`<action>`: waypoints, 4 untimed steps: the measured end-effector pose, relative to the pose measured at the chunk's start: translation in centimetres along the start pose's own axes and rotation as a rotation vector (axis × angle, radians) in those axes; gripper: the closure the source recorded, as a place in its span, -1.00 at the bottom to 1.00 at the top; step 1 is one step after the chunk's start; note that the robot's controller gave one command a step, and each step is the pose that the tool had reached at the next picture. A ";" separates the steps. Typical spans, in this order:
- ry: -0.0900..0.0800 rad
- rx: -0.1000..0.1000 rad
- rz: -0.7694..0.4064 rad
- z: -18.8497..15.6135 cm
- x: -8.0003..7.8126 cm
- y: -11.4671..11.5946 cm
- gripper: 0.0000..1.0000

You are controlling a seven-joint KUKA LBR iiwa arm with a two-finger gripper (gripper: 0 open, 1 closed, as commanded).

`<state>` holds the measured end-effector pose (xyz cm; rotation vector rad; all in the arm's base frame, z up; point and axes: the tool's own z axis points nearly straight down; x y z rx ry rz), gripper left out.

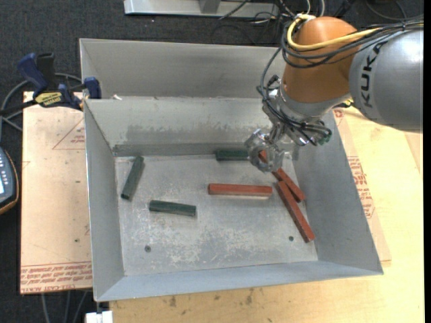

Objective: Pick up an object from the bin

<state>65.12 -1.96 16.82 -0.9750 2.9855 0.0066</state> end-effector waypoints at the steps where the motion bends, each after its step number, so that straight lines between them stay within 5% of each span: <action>1: -0.001 0.003 0.005 -0.2 0.1 -0.3 -1.00; 2: 0.008 -0.005 -0.034 7.8 2.5 5.0 -1.00; 3: -0.002 0.007 -0.050 10.0 1.2 -1.0 -1.00; 4: -0.003 0.005 -0.053 9.7 1.1 -0.7 1.00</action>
Offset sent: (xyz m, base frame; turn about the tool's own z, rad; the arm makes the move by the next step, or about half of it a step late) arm 0.0000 0.0000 0.0000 0.0000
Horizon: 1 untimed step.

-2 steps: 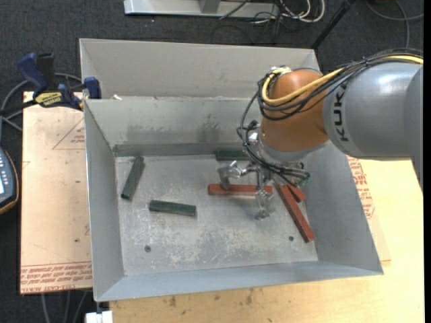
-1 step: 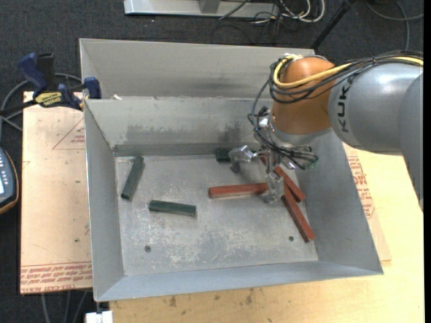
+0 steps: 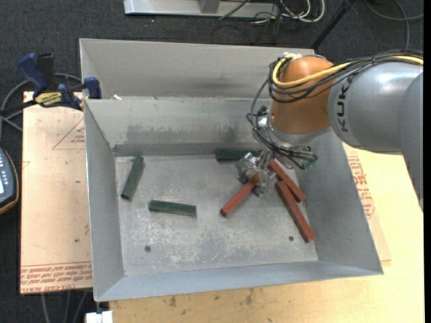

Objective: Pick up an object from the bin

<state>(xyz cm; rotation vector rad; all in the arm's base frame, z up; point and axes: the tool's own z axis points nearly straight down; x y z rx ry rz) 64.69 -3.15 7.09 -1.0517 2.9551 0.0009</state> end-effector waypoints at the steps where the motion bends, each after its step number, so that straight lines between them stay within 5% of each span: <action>1: -0.004 0.008 -0.005 -14.6 2.5 -2.6 1.00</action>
Offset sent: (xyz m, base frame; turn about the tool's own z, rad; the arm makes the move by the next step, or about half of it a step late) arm -0.0060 -0.0357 0.1400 -0.0103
